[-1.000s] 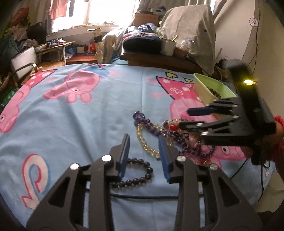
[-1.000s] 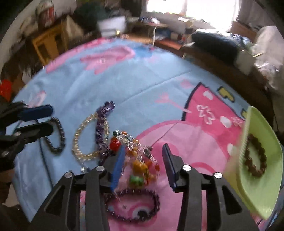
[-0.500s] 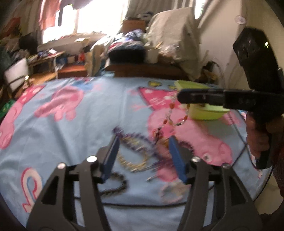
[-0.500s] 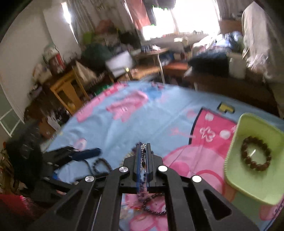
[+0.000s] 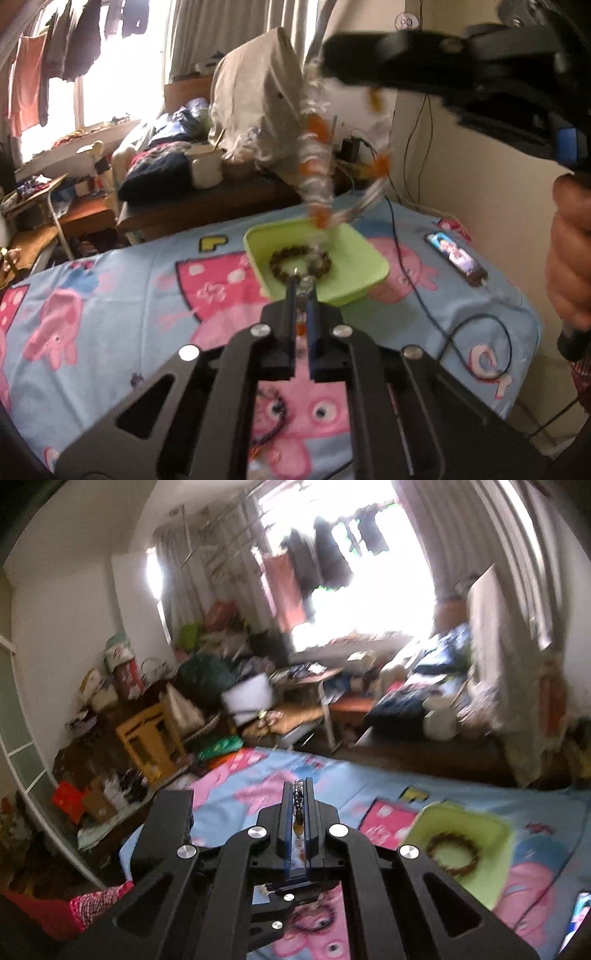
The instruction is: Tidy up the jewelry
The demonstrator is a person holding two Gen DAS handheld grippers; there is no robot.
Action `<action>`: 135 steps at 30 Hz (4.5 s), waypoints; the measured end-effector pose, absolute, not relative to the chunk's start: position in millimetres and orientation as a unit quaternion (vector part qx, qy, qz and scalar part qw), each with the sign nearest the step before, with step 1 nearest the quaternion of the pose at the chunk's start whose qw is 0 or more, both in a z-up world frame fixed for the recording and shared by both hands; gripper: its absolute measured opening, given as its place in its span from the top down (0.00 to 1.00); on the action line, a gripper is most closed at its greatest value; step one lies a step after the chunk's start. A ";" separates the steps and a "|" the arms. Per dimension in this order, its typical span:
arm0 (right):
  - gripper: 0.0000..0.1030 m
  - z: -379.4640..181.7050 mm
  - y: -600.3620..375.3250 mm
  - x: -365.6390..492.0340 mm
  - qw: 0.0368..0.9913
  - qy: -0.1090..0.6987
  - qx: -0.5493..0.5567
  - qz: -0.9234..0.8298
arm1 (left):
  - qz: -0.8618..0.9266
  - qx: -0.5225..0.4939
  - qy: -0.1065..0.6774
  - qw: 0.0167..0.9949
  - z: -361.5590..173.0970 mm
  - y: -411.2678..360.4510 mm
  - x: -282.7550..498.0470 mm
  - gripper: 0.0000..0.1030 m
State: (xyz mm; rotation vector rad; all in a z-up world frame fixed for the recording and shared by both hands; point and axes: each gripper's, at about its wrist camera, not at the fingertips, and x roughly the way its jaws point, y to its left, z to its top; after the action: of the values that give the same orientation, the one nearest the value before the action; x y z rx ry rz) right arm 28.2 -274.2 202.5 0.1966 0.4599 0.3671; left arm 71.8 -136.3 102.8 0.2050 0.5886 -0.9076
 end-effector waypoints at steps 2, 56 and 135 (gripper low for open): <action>1.00 213.9 -291.3 25.9 0.958 0.213 0.100 0.163 | -0.428 0.104 0.265 0.858 117.1 -149.3 75.0 0.96; 1.00 13.3 -203.0 51.5 0.875 0.441 0.045 0.195 | -0.259 0.074 0.373 0.888 48.1 35.7 98.7 0.60; 1.00 185.6 -270.1 56.4 0.910 0.280 0.170 0.254 | -0.468 0.003 0.246 0.849 189.9 -37.0 57.7 0.96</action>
State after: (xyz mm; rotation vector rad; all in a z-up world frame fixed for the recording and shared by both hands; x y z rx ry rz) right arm 56.4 -270.1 185.5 0.3516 0.5784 0.5242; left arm 57.7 -37.0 189.9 0.0061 0.5186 -0.9858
